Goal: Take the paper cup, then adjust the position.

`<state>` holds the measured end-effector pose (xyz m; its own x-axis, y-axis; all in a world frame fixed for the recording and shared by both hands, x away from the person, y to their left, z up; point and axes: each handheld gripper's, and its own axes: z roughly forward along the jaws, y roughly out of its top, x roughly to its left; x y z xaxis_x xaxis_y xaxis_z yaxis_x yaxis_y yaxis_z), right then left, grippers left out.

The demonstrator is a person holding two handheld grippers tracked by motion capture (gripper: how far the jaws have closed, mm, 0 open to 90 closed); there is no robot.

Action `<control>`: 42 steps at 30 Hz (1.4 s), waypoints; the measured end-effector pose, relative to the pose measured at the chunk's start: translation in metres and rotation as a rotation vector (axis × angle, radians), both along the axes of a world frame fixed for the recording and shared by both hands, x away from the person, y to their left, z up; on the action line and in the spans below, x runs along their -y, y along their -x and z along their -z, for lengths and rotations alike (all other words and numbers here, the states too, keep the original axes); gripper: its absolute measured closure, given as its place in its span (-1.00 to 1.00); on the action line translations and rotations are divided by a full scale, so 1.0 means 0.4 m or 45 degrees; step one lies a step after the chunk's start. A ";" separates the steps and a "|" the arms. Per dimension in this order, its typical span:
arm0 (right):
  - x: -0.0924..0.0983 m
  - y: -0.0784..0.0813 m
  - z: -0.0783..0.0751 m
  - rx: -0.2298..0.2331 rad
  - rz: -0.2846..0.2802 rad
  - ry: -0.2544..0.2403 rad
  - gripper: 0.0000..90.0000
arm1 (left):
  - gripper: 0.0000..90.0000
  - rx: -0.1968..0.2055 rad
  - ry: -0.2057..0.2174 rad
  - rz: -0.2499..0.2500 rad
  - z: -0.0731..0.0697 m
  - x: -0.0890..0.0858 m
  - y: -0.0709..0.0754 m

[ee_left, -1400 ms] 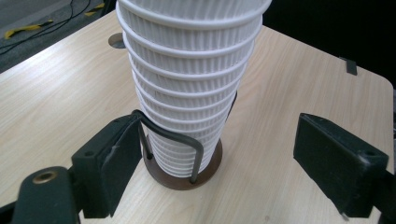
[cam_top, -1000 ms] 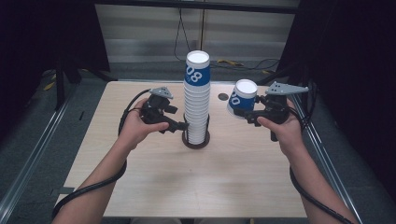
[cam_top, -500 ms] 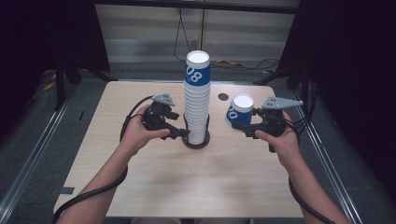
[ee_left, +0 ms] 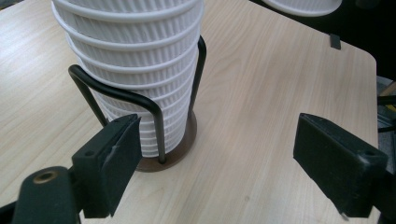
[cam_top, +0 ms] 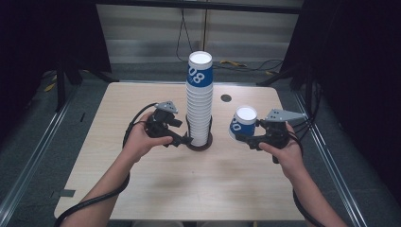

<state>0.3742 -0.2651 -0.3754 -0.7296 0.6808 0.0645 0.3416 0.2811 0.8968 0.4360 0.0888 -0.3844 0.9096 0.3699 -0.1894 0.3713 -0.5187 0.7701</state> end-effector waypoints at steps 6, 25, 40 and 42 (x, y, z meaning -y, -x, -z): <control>-0.007 0.007 0.030 -0.016 -0.023 0.009 -0.49 | -0.66 -0.004 -0.016 0.018 0.011 -0.002 0.011; -0.034 0.024 0.087 -0.076 -0.096 0.088 -0.49 | -0.66 -0.021 -0.037 0.045 0.033 -0.006 0.029; -0.050 0.024 0.093 -0.106 -0.151 0.160 -0.49 | -0.66 -0.024 -0.047 0.101 0.045 0.011 0.052; -0.050 0.025 0.095 -0.112 -0.159 0.172 -0.48 | -0.66 -0.024 -0.039 0.111 0.046 0.015 0.055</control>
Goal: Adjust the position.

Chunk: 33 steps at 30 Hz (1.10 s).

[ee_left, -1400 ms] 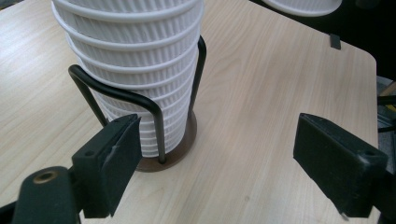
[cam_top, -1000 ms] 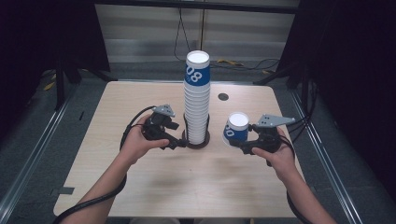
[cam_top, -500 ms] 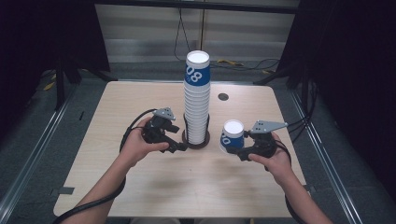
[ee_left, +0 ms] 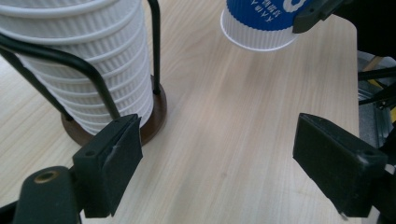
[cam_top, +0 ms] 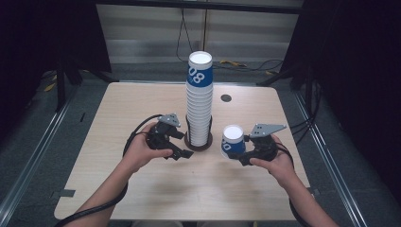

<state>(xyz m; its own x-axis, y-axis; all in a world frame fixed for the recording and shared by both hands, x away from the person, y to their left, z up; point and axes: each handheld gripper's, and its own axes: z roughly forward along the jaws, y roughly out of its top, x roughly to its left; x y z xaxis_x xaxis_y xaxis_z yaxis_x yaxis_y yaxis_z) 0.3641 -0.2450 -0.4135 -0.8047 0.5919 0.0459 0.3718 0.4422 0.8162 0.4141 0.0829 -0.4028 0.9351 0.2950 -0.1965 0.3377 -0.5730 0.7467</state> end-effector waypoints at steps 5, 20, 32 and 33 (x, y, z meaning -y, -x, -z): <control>-0.005 0.001 0.008 -0.019 -0.024 0.011 -0.48 | -0.66 0.001 -0.006 0.018 0.001 0.007 0.003; -0.029 0.006 0.017 -0.067 -0.106 0.102 -0.48 | -0.66 0.009 -0.026 0.072 0.008 0.028 0.015; -0.042 0.002 0.011 -0.107 -0.176 0.194 -0.48 | -0.66 0.008 -0.035 0.086 0.022 0.032 0.019; -0.043 0.002 0.010 -0.116 -0.181 0.201 -0.48 | -0.66 0.003 -0.030 0.084 0.024 0.032 0.020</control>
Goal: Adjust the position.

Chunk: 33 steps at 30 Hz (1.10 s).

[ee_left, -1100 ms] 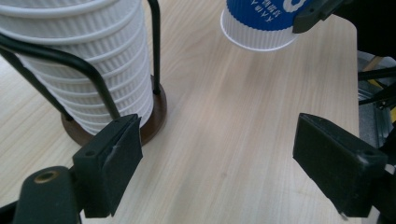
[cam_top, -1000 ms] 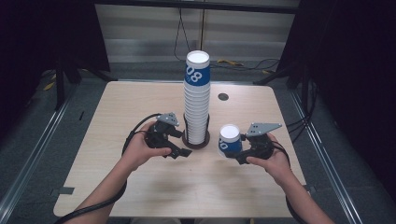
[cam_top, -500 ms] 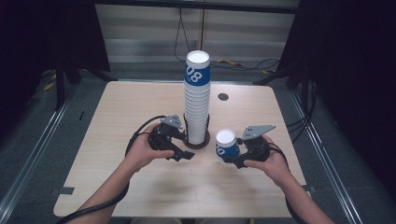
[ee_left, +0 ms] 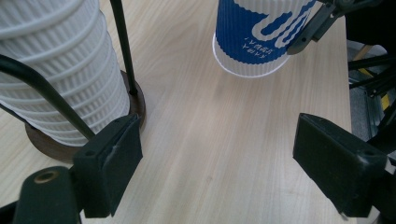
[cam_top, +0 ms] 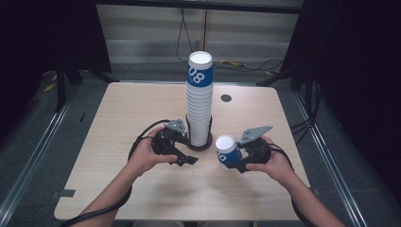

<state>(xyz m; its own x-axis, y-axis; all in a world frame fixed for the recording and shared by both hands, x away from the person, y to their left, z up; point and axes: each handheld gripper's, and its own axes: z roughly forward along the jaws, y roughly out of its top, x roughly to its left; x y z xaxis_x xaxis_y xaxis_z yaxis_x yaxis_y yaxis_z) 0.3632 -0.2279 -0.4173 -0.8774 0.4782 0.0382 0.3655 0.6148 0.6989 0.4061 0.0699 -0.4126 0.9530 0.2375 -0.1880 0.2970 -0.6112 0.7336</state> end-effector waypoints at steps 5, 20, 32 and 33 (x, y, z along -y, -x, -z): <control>-0.010 0.000 -0.003 -0.021 -0.041 0.038 -0.48 | -0.66 -0.011 -0.001 -0.005 0.005 0.001 0.005; -0.034 -0.006 -0.012 -0.057 -0.139 0.141 -0.48 | -0.66 -0.006 -0.013 0.017 0.018 0.001 0.011; -0.056 -0.012 -0.016 -0.081 -0.214 0.253 -0.48 | -0.66 0.010 -0.074 0.040 0.017 0.008 0.018; -0.056 -0.012 -0.016 -0.081 -0.214 0.253 -0.48 | -0.66 0.010 -0.075 0.040 0.017 0.008 0.018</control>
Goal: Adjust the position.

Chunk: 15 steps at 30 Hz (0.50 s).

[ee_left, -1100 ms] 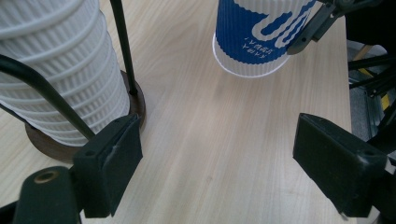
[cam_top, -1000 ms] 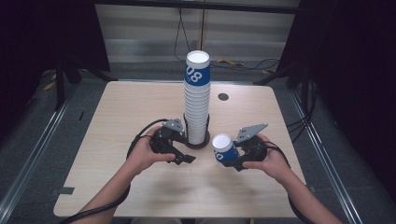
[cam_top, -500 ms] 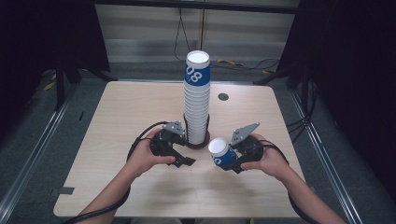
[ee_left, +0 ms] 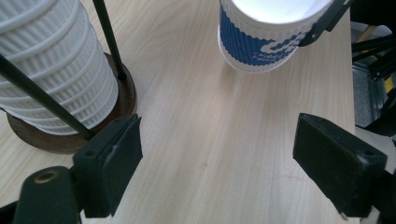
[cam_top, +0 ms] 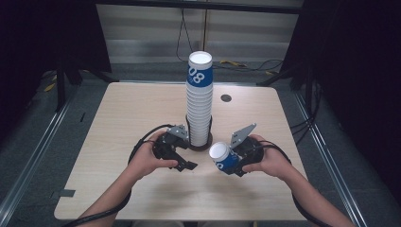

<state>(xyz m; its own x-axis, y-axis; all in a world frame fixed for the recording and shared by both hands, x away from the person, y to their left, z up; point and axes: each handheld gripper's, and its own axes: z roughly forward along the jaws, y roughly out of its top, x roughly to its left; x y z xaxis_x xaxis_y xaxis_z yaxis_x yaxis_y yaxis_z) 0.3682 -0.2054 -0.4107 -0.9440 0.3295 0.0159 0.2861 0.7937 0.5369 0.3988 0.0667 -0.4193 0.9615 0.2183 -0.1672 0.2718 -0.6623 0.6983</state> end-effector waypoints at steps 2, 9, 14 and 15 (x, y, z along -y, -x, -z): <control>-0.006 0.001 -0.003 -0.006 -0.004 0.008 -0.48 | -0.66 -0.002 0.003 0.001 0.000 0.000 0.000; -0.012 0.001 -0.006 -0.015 -0.032 0.042 -0.48 | -0.66 -0.009 -0.003 0.013 0.002 -0.001 0.003; -0.019 0.001 -0.007 -0.023 -0.057 0.077 -0.48 | -0.66 -0.015 0.010 0.023 0.006 0.004 0.007; -0.020 0.001 -0.008 -0.023 -0.061 0.084 -0.48 | -0.66 -0.019 0.013 0.022 0.007 0.005 0.008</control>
<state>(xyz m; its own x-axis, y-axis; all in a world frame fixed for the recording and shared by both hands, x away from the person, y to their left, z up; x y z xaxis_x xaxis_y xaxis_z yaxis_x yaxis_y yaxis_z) 0.3679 -0.1973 -0.4074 -0.9584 0.2850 0.0124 0.2561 0.8403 0.4779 0.3955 0.0645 -0.4220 0.9625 0.2001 -0.1834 0.2707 -0.6597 0.7010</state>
